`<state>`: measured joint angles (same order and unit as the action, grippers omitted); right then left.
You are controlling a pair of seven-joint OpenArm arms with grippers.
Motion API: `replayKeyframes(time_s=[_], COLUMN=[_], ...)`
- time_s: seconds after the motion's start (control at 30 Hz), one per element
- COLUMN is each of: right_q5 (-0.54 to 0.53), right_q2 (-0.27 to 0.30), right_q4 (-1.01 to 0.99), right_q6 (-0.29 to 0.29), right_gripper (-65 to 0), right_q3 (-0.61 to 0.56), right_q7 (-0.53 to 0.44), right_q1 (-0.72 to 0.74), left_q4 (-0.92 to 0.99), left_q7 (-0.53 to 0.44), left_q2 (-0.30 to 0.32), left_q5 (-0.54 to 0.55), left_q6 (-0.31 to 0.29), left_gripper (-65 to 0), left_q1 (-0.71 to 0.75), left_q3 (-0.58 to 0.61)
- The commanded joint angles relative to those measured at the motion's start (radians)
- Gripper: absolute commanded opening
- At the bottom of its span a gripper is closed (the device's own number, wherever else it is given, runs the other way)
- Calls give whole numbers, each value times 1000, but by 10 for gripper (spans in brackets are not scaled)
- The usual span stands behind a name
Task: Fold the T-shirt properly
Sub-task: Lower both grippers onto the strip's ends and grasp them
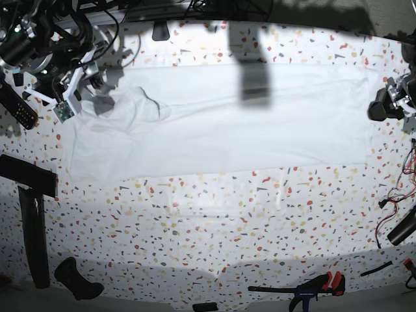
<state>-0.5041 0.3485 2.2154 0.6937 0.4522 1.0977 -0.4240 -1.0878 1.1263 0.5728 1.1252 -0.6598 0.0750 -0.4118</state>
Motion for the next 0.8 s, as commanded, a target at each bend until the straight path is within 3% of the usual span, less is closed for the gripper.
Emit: replayKeyframes(time_s=[0.0,0.3,0.47,0.53,0.63,0.77], right_q5=[-10,-10,-10,-10,-10,-10], right_q2=[11,11,11,11,11,11], right_q4=[19,19,19,19,19,19], right_q6=[4,4,4,4,4,4], right_gripper=[-334,-334,-334,-334,-334,-334], right_q3=[6,6,6,6,6,6], right_q7=[-16,-16,-16,-16,-16,-16], right_q1=[2,2,3,3,3,2], left_q4=[-8,-8,-8,-8,-8,-18], left_q7=[14,49,55,51,25,-43], left_q2=[20,-51,-56,-56,-55,-45], left_q5=[39,55,54,54,55,55], left_q6=[-15,-38,-38,-38,-38,-38], left_gripper=[-287,-287,-301,-373,-643,-650], left_q1=[-8,-8,-9,-9,-9,-14], left_q3=[-6,-6,-6,-6,-6,-6])
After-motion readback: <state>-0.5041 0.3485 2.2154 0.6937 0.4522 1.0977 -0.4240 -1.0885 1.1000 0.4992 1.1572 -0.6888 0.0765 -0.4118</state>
